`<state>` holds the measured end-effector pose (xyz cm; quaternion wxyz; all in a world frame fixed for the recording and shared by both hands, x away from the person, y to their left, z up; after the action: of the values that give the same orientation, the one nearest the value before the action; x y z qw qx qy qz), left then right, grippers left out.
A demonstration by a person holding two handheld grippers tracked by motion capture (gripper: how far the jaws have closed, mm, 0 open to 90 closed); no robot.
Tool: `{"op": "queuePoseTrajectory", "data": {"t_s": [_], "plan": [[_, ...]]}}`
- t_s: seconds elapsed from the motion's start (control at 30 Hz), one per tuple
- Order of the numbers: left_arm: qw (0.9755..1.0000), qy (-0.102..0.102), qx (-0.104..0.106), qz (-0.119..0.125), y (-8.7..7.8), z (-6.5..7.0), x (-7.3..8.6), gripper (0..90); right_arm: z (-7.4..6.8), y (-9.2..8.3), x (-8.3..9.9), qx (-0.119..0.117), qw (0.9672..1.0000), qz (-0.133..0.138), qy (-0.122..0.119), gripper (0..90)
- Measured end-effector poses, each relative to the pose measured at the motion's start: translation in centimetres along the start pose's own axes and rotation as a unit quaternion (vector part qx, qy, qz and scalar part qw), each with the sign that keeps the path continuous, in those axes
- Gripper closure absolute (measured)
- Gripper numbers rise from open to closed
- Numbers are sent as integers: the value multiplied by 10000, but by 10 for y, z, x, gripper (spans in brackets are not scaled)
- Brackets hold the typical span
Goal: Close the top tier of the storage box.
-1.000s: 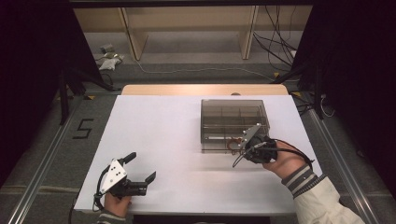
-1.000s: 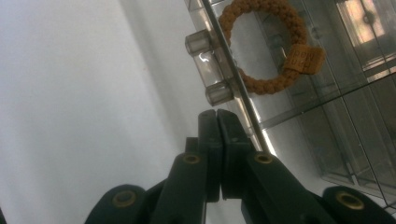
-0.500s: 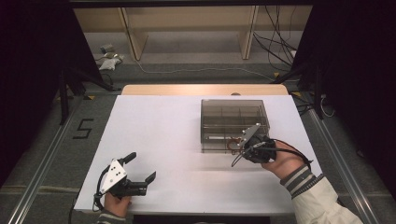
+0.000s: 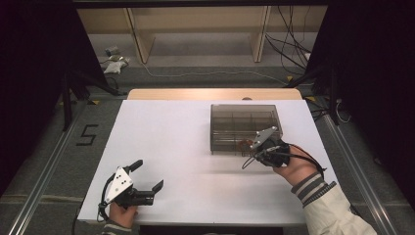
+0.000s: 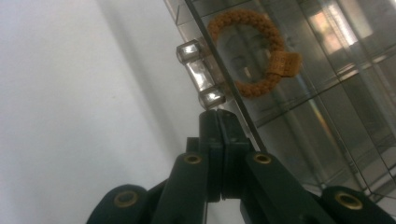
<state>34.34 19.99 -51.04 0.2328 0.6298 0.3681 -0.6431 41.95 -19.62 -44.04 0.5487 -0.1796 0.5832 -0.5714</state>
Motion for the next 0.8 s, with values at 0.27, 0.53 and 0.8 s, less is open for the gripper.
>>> {"op": "queuePoseTrajectory", "data": {"t_s": [0.27, 0.53, 0.8], "plan": [[10000, 1, -3, 0, 0, 0, 0, 5, 10, 5, -2, 252, 9993, 184, 185, 900], [10000, 6, -3, -5, 0, 0, 0, 5, 17, 12, -4, 351, 9986, 260, 294, 900], [10000, 6, 2, -5, 0, 0, 0, 5, 22, 20, -6, 482, 9972, 372, 436, 900]]}}
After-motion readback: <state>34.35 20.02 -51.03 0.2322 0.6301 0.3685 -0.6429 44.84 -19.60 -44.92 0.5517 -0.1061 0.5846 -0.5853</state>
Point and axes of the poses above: each handheld gripper's, and its own axes: y roughly forward along the jaws, x roughly out of its underside, z roughly to its right, the point moved 4 cm from there along y, roughly forward along the jaws
